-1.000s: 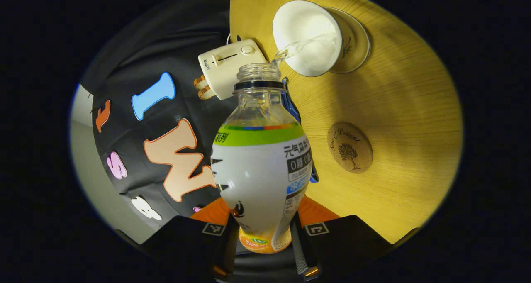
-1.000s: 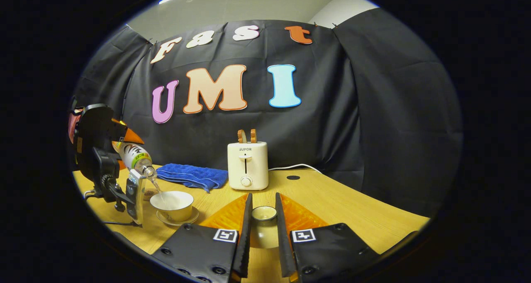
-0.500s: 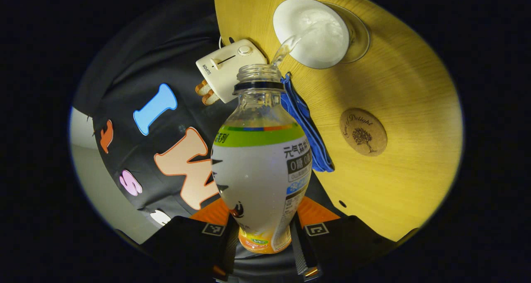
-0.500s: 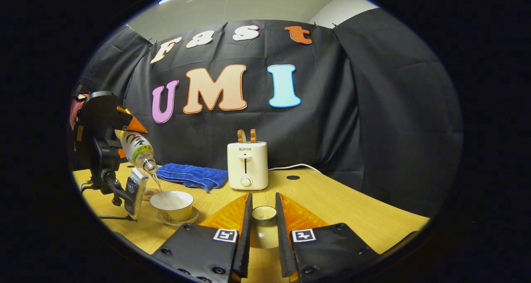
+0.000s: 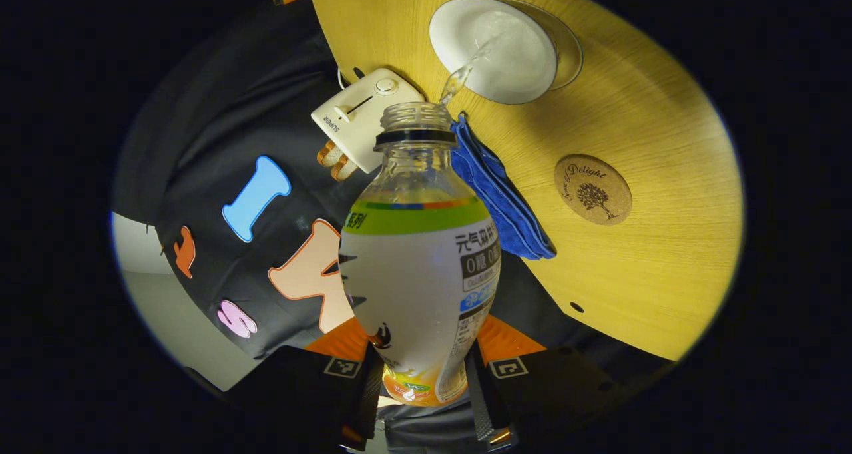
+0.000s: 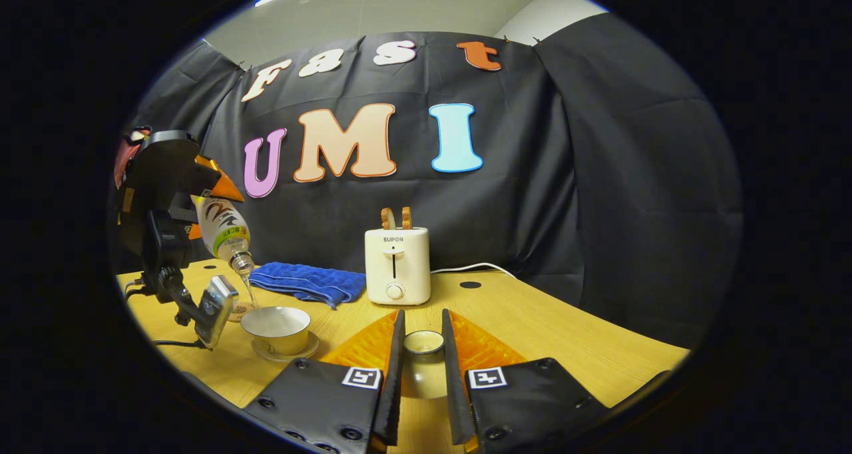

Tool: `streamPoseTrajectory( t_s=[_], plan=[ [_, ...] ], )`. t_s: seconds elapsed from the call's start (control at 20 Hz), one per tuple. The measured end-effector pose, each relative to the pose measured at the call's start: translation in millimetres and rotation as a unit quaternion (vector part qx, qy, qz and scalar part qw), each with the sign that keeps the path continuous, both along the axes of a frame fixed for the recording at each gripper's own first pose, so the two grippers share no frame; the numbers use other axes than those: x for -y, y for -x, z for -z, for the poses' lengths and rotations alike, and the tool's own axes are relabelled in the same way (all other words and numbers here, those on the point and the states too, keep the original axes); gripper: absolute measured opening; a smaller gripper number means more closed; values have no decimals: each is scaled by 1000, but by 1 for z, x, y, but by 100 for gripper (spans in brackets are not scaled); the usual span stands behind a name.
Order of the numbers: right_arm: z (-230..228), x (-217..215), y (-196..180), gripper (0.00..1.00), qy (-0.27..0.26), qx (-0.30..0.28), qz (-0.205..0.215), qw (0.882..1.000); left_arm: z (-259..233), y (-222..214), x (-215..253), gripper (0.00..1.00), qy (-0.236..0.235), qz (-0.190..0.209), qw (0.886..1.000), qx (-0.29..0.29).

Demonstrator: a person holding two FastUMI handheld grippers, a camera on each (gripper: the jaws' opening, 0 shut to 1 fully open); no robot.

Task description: Open the teacup lid with one hand, grasp the water bottle and pour water into the teacup with the other hand; after pouring, place the water bottle on the coaster and then close the teacup lid.

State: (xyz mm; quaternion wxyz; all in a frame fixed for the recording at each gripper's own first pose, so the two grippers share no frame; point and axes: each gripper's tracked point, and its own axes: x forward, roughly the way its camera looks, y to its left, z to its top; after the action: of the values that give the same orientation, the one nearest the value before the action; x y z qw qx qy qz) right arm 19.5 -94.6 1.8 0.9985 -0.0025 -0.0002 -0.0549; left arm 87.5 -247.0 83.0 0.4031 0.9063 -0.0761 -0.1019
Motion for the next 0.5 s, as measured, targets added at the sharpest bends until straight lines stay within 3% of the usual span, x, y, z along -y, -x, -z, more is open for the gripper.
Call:
streamPoseTrajectory(
  t_s=[0.35,0.5],
  plan=[
    [0,0,0,34,0,0,0,1000,0,-1,3,53,-4,6,1000,2],
    [0,-1,0,31,0,0,-3,1000,9,-3,-1,54,17,2,1000,-13]
  ],
)
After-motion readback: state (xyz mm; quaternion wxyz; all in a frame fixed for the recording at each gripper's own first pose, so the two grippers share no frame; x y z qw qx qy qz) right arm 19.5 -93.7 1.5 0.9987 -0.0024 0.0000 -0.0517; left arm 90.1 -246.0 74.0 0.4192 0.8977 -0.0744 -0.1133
